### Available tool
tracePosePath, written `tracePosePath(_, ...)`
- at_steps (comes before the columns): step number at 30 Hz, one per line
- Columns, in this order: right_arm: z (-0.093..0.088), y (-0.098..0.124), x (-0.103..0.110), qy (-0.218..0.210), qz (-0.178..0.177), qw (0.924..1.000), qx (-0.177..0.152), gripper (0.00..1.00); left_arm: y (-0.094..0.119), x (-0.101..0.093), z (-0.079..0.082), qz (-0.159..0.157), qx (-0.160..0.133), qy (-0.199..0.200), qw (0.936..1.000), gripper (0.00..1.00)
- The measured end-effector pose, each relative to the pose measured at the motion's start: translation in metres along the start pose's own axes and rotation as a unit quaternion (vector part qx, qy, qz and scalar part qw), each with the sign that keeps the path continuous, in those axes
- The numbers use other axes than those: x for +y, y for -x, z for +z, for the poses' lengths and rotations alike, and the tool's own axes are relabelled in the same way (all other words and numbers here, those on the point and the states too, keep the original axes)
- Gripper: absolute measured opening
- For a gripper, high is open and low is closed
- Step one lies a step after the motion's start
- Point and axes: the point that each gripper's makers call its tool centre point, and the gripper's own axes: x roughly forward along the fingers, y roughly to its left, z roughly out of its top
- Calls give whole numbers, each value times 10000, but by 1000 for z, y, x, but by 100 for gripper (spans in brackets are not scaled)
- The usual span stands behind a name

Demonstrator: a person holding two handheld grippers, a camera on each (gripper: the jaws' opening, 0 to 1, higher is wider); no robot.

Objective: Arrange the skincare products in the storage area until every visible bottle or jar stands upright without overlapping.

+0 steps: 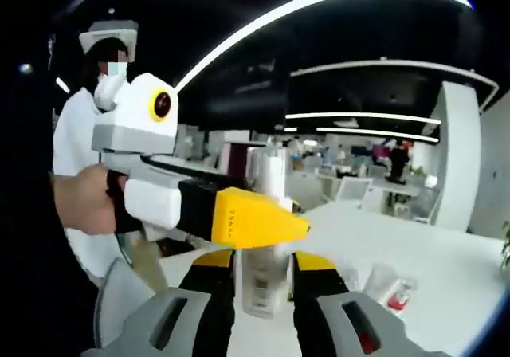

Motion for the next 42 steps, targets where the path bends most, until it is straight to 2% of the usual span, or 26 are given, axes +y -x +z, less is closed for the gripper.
tracePosePath(2, 3, -2, -1, -35, -210, 9997, -78, 21, -1, 1, 0, 192, 79, -47, 9998, 19)
tracePosePath(3, 3, -2, -4, -131, -462, 9988, -95, 21, -2, 2, 0, 302, 100, -80, 9995, 19)
tracePosePath(5, 3, -2, -9, -204, -758, 9968, -137, 20, -4, -2, 1, 317, 79, -183, 9993, 19)
tracePosePath(8, 1, 0, -13, -327, -795, 9963, -98, 14, -4, -2, 2, 316, 117, -232, 9992, 19)
tracePosePath(10, 3, -2, -11, -417, -559, 9975, -139, 13, -2, 0, 2, 323, 83, -249, 9991, 19)
tracePosePath(13, 5, -2, -6, -873, -330, 9953, -242, 13, -1, 0, 5, 309, 30, -270, 9992, 19)
tracePosePath(15, 6, -1, -8, -784, -314, 9961, -259, 12, -1, -1, 6, 281, 8, -306, 9991, 19)
tracePosePath(21, 7, 1, -7, -1045, -28, 9939, -357, 12, -2, -5, 8, 111, -50, -434, 9990, 18)
tracePosePath(22, 8, 2, -7, -1119, 31, 9930, -384, 12, -2, -8, 9, -41, -96, -587, 9982, 19)
tracePosePath(24, 10, 3, -4, -1309, 261, 9898, -499, 12, 0, -9, 10, -105, -141, -587, 9981, 19)
tracePosePath(25, 11, 3, -3, -1324, 338, 9891, -539, 12, 0, -11, 11, -207, -176, -609, 9978, 19)
tracePosePath(26, 13, 4, 2, -1540, 618, 9842, -615, 12, 2, -11, 13, -265, -222, -638, 9974, 19)
tracePosePath(27, 14, 5, 0, -1547, 637, 9837, -663, 12, 3, -15, 13, -440, -260, -670, 9964, 20)
tracePosePath(28, 15, 7, 5, -1564, 876, 9815, -665, 12, 4, -18, 13, -602, -238, -661, 9957, 20)
tracePosePath(29, 14, 8, 2, -1580, 855, 9815, -659, 12, 7, -16, 14, -646, -257, -587, 9959, 20)
tracePosePath(31, 17, 11, 8, -1545, 1135, 9791, -682, 12, 12, -22, 16, -1056, -298, -397, 9932, 21)
tracePosePath(32, 18, 11, 7, -1537, 1160, 9786, -724, 12, 14, -19, 17, -1114, -333, -341, 9926, 22)
tracePosePath(33, 21, 14, 14, -1617, 1458, 9729, -776, 12, 16, -19, 18, -1257, -357, -387, 9907, 22)
tracePosePath(34, 23, 15, 17, -1675, 1605, 9694, -800, 12, 20, -23, 20, -1544, -385, -297, 9868, 23)
tracePosePath(35, 27, 17, 18, -1673, 1715, 9668, -886, 12, 22, -23, 19, -1653, -342, -179, 9855, 24)
tracePosePath(36, 30, 19, 25, -1783, 2007, 9590, -912, 12, 25, -25, 16, -1873, -241, -196, 9818, 25)
tracePosePath(37, 30, 21, 30, -1753, 2193, 9557, -889, 12, 28, -29, 20, -2097, -352, -80, 9771, 27)
tracePosePath(38, 33, 23, 35, -1757, 2366, 9509, -948, 12, 33, -30, 18, -2283, -278, 72, 9732, 29)
tracePosePath(39, 35, 27, 44, -1826, 2674, 9413, -952, 12, 36, -33, 18, -2473, -242, 215, 9684, 29)
tracePosePath(41, 40, 30, 52, -1871, 2995, 9302, -998, 12, 44, -39, 19, -2886, -198, 448, 9562, 30)
tracePosePath(42, 43, 35, 61, -1874, 3360, 9180, -959, 12, 47, -42, 20, -3059, -190, 517, 9505, 30)
